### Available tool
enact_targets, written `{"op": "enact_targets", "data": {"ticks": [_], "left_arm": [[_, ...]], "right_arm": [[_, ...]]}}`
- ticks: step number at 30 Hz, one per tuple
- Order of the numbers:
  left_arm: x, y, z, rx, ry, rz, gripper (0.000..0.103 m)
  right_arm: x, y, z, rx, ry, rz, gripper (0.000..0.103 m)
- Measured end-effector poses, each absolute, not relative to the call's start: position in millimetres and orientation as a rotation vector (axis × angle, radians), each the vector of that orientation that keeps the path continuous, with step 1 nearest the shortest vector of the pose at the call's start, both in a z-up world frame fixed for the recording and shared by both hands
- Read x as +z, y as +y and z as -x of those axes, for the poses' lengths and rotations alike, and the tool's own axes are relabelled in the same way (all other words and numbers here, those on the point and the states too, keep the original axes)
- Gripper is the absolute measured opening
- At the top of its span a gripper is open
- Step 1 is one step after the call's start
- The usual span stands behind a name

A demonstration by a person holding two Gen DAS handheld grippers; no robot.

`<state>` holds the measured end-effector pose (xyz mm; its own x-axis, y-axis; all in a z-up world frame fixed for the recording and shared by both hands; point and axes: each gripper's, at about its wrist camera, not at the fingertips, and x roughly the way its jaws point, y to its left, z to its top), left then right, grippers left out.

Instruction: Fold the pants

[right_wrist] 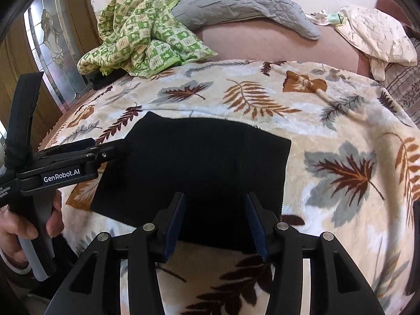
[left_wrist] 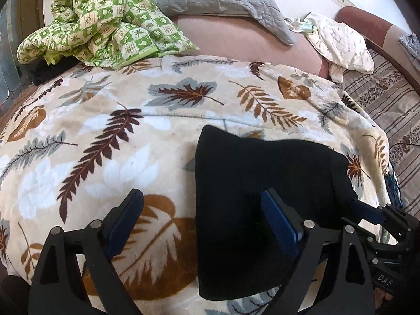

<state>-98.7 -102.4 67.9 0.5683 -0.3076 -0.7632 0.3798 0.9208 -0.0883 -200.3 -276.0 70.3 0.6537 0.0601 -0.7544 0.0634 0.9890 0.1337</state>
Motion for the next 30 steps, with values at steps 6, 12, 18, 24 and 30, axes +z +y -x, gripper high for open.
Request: {"op": "enact_targets", "data": {"ticks": [6, 12, 18, 24, 30], "left_arm": [[59, -106, 104, -0.411, 0.899, -0.101, 0.092], [60, -104, 107, -0.408, 0.899, -0.088, 0.092], [55, -104, 110, -0.412, 0.911, -0.073, 0.092], [46, -108, 110, -0.411, 0.923, -0.077, 0.093], [41, -112, 111, -0.424, 0.941, -0.046, 0.093]], "right_arm": [[54, -272, 207, -0.014, 0.886, -0.124, 0.048], [73, -287, 208, -0.008, 0.846, -0.188, 0.063], [68, -329, 191, -0.155, 0.822, -0.292, 0.07], [49, -337, 162, -0.072, 0.857, -0.347, 0.027], [58, -324, 148, -0.127, 0.842, -0.188, 0.017]]}}
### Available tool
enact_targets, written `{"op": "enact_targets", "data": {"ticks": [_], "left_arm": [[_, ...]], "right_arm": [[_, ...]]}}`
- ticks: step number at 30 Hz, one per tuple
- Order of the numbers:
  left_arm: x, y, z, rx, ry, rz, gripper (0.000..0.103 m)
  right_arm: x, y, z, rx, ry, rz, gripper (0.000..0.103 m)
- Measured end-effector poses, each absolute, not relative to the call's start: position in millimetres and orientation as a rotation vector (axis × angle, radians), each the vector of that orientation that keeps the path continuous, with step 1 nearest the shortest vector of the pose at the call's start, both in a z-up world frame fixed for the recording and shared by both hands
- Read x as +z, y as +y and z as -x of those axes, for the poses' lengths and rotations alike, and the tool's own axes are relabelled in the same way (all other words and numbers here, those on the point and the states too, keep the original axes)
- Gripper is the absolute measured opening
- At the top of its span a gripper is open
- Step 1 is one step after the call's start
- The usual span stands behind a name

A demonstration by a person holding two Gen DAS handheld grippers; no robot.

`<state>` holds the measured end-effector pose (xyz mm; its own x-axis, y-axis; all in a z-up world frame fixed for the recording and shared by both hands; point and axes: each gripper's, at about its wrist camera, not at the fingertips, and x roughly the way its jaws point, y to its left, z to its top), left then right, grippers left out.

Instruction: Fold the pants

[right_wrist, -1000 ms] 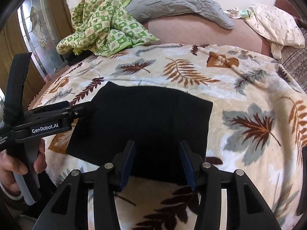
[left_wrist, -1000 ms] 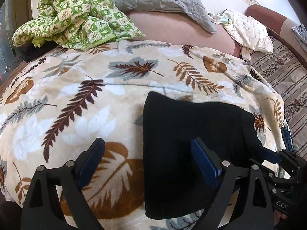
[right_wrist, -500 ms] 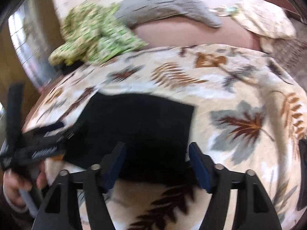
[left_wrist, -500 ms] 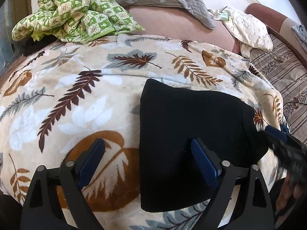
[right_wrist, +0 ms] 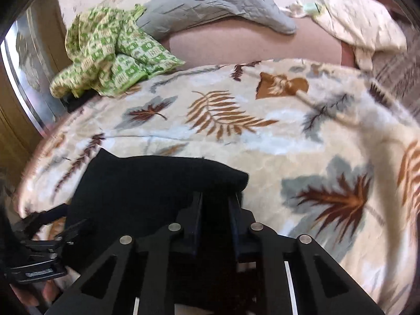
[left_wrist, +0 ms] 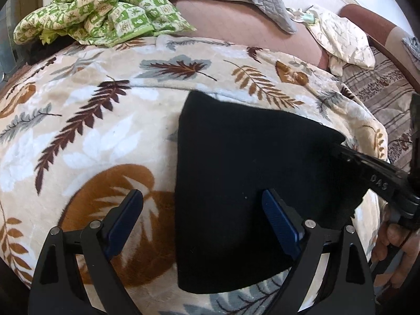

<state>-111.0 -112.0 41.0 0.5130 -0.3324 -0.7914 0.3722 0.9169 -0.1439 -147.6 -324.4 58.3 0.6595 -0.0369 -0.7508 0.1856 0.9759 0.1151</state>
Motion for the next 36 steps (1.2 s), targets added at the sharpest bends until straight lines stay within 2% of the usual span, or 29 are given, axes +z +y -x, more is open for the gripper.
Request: {"op": "enact_targets", "data": {"ticks": [2, 5, 13, 21, 28, 32, 36], "left_arm": [[41, -112, 114, -0.427, 0.93, -0.059, 0.093], [44, -111, 114, -0.426, 0.932, -0.063, 0.093], [44, -103, 114, -0.411, 0.935, -0.058, 0.093], [45, -105, 117, -0.423, 0.937, -0.072, 0.093], [44, -106, 118, -0.423, 0.932, -0.078, 0.094], [45, -102, 115, -0.423, 0.936, -0.064, 0.094], [43, -100, 114, -0.424, 0.945, -0.052, 0.094]], "right_arm": [[54, -326, 150, -0.135, 0.857, -0.185, 0.018], [56, -332, 160, -0.153, 0.847, -0.219, 0.035], [93, -300, 192, -0.049, 0.802, -0.162, 0.035], [63, -277, 198, -0.018, 0.914, -0.109, 0.035], [56, -279, 205, -0.019, 0.905, -0.114, 0.036], [68, -285, 208, -0.023, 0.883, -0.154, 0.047], [73, -290, 210, -0.036, 0.862, -0.168, 0.048]]}}
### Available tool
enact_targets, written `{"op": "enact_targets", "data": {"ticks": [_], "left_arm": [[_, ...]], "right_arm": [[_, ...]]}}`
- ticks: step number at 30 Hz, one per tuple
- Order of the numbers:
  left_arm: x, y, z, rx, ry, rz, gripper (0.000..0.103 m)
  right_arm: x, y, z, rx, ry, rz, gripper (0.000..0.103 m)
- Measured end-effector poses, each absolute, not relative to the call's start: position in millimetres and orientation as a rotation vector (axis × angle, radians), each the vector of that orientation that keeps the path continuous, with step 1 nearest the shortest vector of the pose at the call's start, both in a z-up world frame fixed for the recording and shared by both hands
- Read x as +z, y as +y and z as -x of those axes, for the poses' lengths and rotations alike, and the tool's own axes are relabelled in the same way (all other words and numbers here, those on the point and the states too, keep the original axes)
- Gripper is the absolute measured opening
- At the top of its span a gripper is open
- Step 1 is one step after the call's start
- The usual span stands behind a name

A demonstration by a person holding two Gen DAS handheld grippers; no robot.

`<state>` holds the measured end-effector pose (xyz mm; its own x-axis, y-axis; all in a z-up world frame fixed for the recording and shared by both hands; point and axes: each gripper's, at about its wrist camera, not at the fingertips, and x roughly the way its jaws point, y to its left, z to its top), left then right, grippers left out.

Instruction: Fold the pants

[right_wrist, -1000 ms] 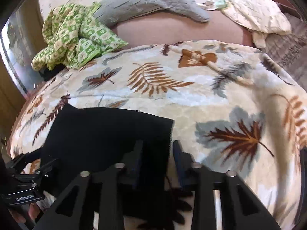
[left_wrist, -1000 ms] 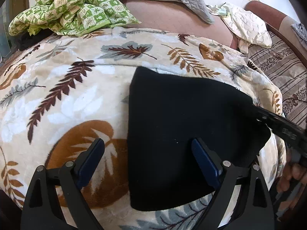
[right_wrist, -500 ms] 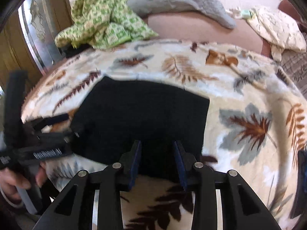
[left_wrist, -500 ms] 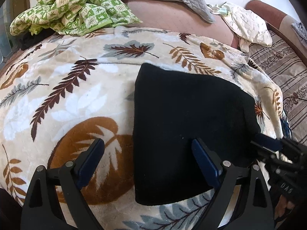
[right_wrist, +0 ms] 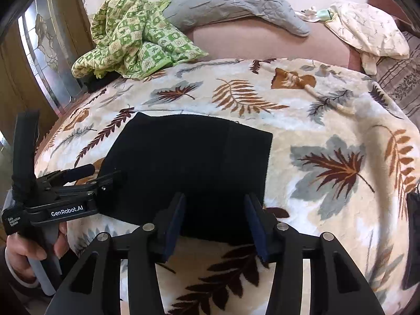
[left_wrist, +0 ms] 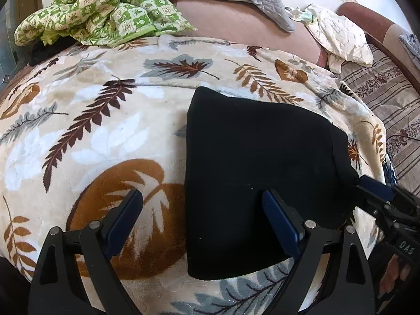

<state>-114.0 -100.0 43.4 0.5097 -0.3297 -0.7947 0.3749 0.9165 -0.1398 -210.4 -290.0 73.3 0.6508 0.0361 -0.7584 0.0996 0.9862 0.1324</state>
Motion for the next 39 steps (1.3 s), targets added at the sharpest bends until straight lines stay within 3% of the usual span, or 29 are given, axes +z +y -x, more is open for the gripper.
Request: {"op": "enact_targets", "data": {"ticks": [4, 12, 24, 39], "left_arm": [[43, -100, 116, -0.429, 0.945, -0.057, 0.094], [48, -92, 108, -0.449, 0.975, -0.001, 0.094], [52, -78, 91, -0.497, 1.001, 0.058, 0.096], [46, -85, 85, -0.484, 1.006, 0.011, 0.098]], "right_arm": [[59, -293, 208, -0.044, 0.899, -0.175, 0.049], [60, -306, 211, -0.052, 0.882, -0.237, 0.064], [60, -323, 200, -0.061, 0.848, -0.355, 0.078], [44, -329, 187, -0.06, 0.877, -0.411, 0.081]]}}
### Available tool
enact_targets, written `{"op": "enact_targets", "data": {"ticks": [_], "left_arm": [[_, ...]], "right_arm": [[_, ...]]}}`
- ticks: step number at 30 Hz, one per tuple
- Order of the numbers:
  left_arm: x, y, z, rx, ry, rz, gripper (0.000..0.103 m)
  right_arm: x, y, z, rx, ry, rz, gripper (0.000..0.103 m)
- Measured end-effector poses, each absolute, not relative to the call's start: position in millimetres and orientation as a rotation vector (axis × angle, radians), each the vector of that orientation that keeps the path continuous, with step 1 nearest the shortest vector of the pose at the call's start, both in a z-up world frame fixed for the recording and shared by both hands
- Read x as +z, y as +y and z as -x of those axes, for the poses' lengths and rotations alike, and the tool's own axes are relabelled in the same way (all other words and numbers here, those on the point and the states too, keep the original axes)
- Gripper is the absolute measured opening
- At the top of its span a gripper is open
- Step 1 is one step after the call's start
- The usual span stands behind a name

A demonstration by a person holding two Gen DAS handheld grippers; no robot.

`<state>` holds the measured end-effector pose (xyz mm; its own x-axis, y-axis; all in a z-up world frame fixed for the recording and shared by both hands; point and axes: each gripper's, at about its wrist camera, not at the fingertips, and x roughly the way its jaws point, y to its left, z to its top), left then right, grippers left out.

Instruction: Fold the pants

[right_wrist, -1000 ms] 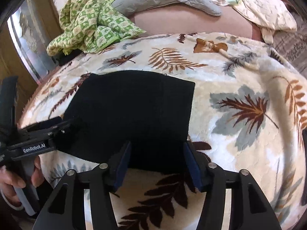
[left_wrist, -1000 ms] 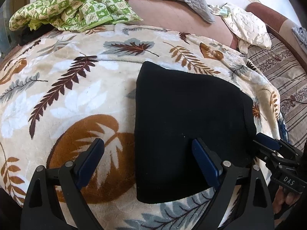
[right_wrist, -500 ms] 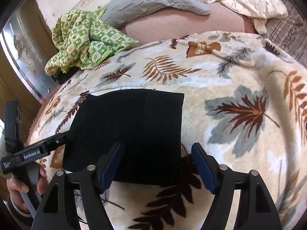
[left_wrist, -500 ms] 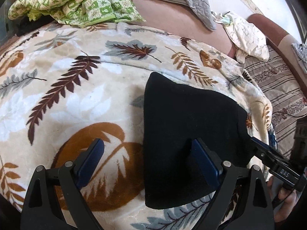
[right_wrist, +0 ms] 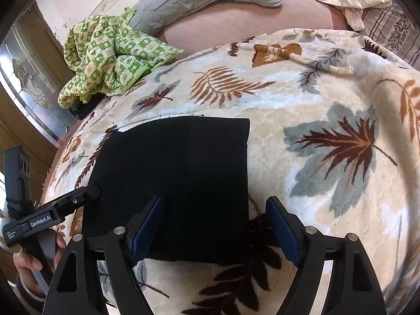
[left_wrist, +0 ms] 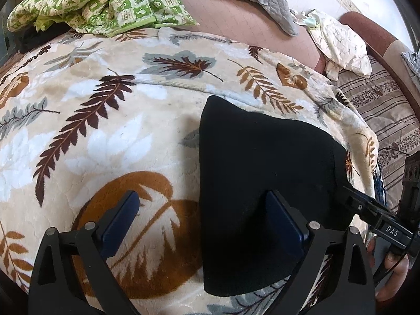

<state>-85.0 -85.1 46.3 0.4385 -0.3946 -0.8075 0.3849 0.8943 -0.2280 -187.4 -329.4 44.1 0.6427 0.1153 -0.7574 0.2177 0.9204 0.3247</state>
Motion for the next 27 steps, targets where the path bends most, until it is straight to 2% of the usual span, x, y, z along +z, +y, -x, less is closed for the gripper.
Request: {"op": "enact_targets", "data": {"ticks": [10, 11, 12, 14, 16, 20, 27], "left_arm": [[46, -100, 83, -0.478, 0.998, -0.032, 0.098], [46, -101, 82, -0.478, 0.997, -0.033, 0.098], [46, -102, 82, -0.478, 0.996, -0.035, 0.098], [46, -104, 80, -0.47, 0.995, -0.041, 0.098], [44, -105, 79, -0.468, 0.999, -0.038, 0.098], [41, -105, 80, -0.462, 0.996, -0.024, 0.102], [41, -106, 84, -0.456, 0.995, -0.03, 0.103]], "right_arm": [[58, -333, 161, -0.111, 0.827, -0.346, 0.079], [58, -334, 157, -0.111, 0.827, -0.343, 0.072], [57, -336, 152, -0.111, 0.829, -0.34, 0.056], [53, -337, 143, -0.091, 0.844, -0.344, 0.037], [56, -335, 142, -0.101, 0.824, -0.319, 0.012], [72, -330, 146, -0.097, 0.778, -0.264, 0.009], [54, -331, 150, -0.132, 0.83, -0.218, 0.01]]}}
